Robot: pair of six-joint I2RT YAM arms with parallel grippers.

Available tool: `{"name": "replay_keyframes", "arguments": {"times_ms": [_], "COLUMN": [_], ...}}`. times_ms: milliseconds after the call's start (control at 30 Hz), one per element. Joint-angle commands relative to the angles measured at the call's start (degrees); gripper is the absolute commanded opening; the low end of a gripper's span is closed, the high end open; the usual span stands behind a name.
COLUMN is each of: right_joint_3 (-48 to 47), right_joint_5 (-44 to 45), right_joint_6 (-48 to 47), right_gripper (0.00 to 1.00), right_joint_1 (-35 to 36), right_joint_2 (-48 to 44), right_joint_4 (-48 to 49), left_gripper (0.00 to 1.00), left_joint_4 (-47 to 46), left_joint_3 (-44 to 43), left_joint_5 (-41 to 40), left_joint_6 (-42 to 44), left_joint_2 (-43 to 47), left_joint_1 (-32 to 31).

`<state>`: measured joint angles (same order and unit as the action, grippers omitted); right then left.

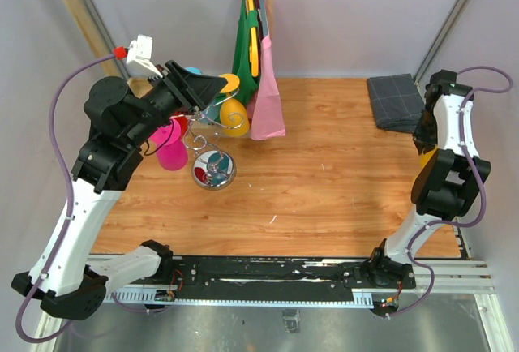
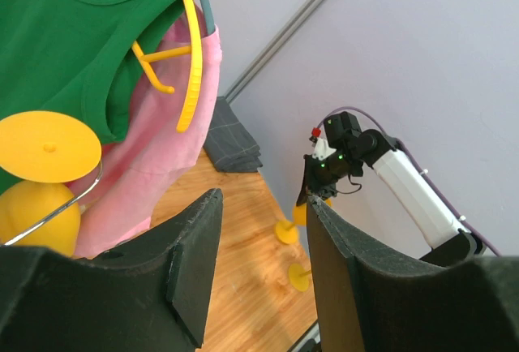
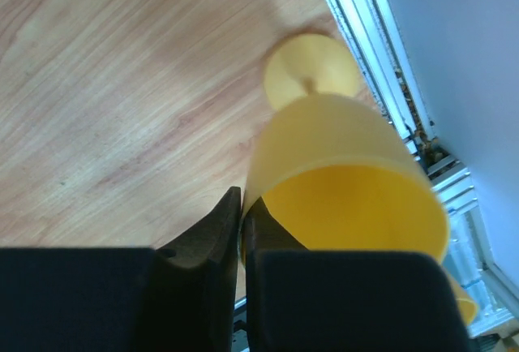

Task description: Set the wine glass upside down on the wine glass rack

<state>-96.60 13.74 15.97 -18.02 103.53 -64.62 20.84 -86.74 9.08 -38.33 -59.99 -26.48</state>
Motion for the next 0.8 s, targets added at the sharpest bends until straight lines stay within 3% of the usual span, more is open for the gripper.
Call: {"name": "replay_keyframes", "arguments": {"times_ms": [0, 200, 400, 600, 767], "right_joint_3": [-2.02, -5.40, -4.90, -5.56, -9.95], "right_joint_5": [2.46, 0.94, -3.47, -8.23, -18.12], "right_joint_6": [1.23, 2.74, 4.98, 8.07, 10.89], "right_gripper": [0.01, 0.01, 0.01, 0.01, 0.01], "right_joint_1": [-1.88, -1.80, 0.88, 9.90, 17.96], "right_joint_2": [-0.28, -4.16, -14.22, -22.61, -25.25], "right_joint_4": [-1.95, -2.93, 1.34, 7.99, 16.87], "left_gripper": [0.51, 0.51, 0.51, 0.51, 0.51], "left_joint_4": [-0.40, -0.36, -0.45, -1.69, -2.71], "left_joint_3": [0.52, 0.78, 0.34, 1.23, 2.01], "left_joint_5": [-0.68, -1.10, -0.70, 0.40, 0.84], "left_joint_6": [0.79, 0.72, -0.43, -2.38, -4.07], "left_joint_2": [0.75, 1.19, 0.37, -0.14, -0.15], "left_joint_1": [-0.50, -0.50, -0.50, -0.50, -0.50]}}
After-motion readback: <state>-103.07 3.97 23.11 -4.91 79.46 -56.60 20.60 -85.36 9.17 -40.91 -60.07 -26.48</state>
